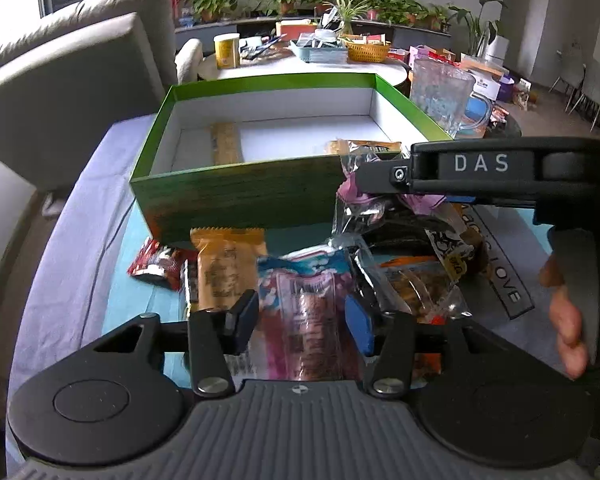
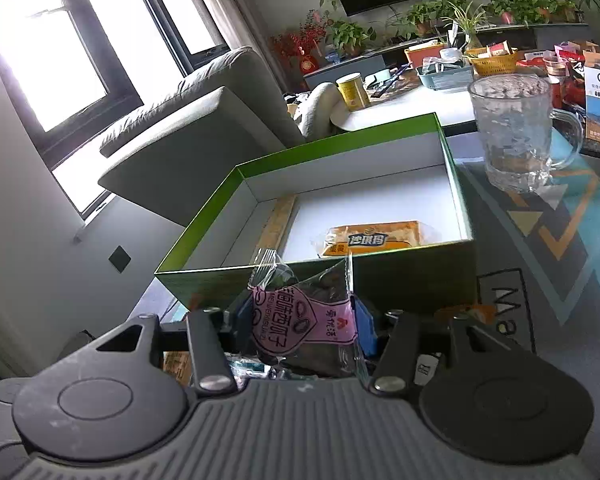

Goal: Organize snacks
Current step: 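Grasp the pink-and-blue candy packet with the left tool while the right holds the pink bag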

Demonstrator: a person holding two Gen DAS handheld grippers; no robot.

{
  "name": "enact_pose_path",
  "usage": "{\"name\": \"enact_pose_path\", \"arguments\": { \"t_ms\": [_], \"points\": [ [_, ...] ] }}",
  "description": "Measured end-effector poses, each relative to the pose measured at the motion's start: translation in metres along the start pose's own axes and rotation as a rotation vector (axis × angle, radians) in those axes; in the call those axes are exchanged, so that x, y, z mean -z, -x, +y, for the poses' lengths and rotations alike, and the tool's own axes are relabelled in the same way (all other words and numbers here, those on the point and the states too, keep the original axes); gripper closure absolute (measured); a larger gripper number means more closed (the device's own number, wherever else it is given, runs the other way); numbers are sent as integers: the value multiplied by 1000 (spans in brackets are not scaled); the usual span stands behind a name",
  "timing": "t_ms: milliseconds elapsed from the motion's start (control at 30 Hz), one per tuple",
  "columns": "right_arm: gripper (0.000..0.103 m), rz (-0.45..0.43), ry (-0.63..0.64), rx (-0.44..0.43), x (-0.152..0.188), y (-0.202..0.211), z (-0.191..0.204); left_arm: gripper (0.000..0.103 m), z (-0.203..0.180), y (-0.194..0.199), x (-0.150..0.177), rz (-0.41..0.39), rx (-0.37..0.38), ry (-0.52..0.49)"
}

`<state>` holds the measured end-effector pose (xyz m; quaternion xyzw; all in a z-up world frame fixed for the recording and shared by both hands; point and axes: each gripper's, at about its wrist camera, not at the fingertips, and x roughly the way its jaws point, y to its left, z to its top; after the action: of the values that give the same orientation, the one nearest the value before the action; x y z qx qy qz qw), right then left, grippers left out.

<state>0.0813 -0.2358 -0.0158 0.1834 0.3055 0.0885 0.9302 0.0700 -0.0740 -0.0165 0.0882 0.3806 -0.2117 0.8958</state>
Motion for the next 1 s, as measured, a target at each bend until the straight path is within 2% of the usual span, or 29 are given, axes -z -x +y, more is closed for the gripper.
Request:
{"name": "enact_pose_path", "arguments": {
  "t_ms": [267, 667, 767, 1000],
  "points": [
    [54, 2, -22, -33, 3, 0, -8, 50, -16, -10, -2, -3, -75, -65],
    [54, -4, -37, -66, 4, 2, -13, 37, -12, -19, -2, 30, -101, -27],
    [54, -5, -39, -69, 4, 3, -13, 39, -10, -26, 1, 52, -88, -21],
    [54, -13, -43, -66, 3, 3, -14, 42, -2, -12, 3, -25, -49, -16]
  ]
}}
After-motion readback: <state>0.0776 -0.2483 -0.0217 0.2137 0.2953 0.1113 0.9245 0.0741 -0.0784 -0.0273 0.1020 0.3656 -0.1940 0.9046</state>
